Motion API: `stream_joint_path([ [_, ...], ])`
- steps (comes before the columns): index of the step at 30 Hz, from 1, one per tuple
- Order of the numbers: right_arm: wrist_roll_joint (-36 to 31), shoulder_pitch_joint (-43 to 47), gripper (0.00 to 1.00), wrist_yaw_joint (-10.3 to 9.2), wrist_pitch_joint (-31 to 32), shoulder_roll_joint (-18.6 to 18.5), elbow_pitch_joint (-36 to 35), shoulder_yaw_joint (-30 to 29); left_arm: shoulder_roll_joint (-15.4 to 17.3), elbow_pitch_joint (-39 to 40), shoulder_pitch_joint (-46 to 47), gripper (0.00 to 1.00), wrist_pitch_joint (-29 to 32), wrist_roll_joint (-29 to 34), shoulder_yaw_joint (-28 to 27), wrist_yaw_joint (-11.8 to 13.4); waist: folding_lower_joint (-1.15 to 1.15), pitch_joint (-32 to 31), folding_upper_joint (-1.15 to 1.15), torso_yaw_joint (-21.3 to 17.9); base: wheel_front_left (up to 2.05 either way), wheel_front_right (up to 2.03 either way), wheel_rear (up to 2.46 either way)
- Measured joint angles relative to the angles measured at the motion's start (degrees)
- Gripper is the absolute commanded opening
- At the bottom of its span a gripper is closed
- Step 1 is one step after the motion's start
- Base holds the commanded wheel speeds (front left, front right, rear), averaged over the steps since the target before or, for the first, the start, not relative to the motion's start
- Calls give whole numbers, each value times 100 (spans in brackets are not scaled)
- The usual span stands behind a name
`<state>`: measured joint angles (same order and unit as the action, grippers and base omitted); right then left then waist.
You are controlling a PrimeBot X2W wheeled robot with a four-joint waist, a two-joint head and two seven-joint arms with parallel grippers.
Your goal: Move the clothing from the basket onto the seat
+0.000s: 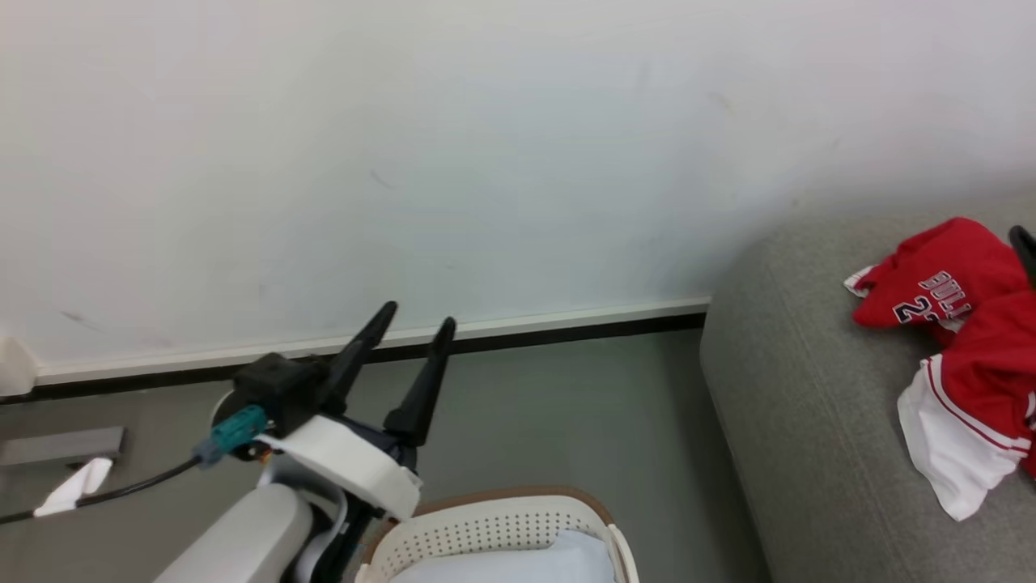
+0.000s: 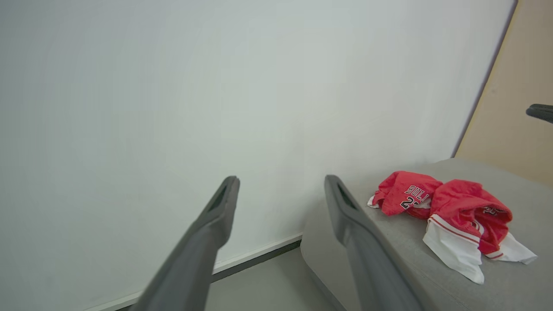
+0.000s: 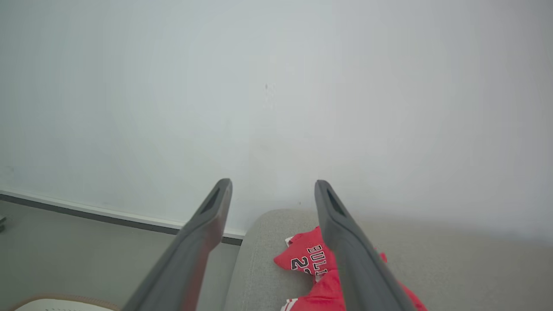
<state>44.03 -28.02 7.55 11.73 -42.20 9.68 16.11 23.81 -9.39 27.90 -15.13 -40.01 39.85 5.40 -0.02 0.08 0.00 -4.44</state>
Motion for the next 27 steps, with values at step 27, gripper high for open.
stream_joint_path([
  [27,-1394,2089,100,0,-2651,2329,208,-275,-576,-381,-1825,100,0,485,-2283,244,1,-359,0,670,0,0,0],
])
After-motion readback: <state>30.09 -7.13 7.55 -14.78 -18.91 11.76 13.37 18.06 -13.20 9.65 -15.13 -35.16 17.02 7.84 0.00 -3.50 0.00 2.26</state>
